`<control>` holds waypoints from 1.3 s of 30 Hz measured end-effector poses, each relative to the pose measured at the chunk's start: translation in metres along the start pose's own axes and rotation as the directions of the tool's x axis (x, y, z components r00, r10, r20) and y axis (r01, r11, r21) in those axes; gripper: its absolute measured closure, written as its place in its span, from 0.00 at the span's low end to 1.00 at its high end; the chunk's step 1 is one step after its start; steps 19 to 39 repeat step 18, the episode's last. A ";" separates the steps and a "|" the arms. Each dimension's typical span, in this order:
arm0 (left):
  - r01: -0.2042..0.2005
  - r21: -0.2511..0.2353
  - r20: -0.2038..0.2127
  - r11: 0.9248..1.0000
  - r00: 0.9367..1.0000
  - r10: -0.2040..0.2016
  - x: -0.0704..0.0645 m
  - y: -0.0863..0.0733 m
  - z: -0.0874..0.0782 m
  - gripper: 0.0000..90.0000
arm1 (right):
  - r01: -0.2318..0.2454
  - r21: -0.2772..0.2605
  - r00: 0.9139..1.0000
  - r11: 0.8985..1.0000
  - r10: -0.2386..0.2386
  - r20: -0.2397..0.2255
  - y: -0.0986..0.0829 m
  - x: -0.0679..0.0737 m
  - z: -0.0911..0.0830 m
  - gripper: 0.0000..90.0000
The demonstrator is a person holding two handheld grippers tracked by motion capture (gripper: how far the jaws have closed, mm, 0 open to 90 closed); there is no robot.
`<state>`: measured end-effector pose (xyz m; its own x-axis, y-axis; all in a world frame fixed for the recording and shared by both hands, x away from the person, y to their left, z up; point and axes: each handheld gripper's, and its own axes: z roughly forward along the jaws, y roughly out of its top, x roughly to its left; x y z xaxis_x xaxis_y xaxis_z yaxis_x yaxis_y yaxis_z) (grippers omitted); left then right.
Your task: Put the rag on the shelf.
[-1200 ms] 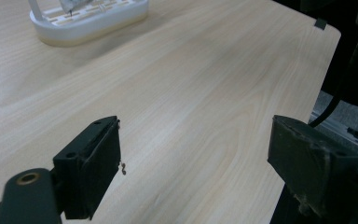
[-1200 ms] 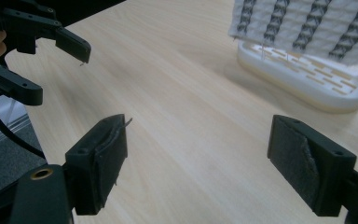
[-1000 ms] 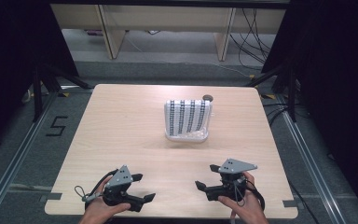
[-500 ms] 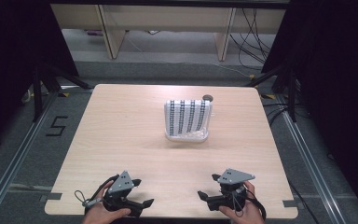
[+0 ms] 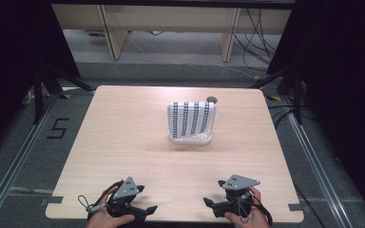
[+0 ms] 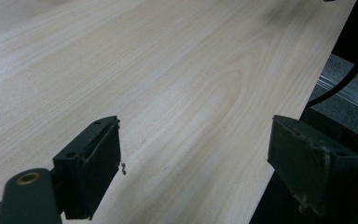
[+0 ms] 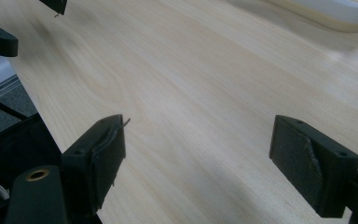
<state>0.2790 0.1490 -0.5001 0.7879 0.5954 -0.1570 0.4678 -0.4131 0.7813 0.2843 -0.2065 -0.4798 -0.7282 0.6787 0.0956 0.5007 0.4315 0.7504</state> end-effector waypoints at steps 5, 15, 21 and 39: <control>-0.006 0.008 -0.004 1.000 1.000 0.006 0.001 0.000 0.000 0.18 | -0.004 0.009 1.000 1.000 0.004 -0.019 0.000 0.000 0.001 0.22; 0.000 0.027 -0.016 1.000 1.000 0.000 0.007 -0.003 0.002 0.18 | -0.013 0.013 1.000 1.000 0.013 0.002 -0.002 -0.005 0.001 0.21; 0.012 0.028 -0.021 1.000 1.000 -0.012 0.009 -0.003 0.002 0.18 | -0.013 0.005 1.000 1.000 0.013 0.009 -0.002 -0.006 0.001 0.21; 0.012 0.028 -0.021 1.000 1.000 -0.012 0.009 -0.003 0.002 0.18 | -0.013 0.005 1.000 1.000 0.013 0.009 -0.002 -0.006 0.001 0.21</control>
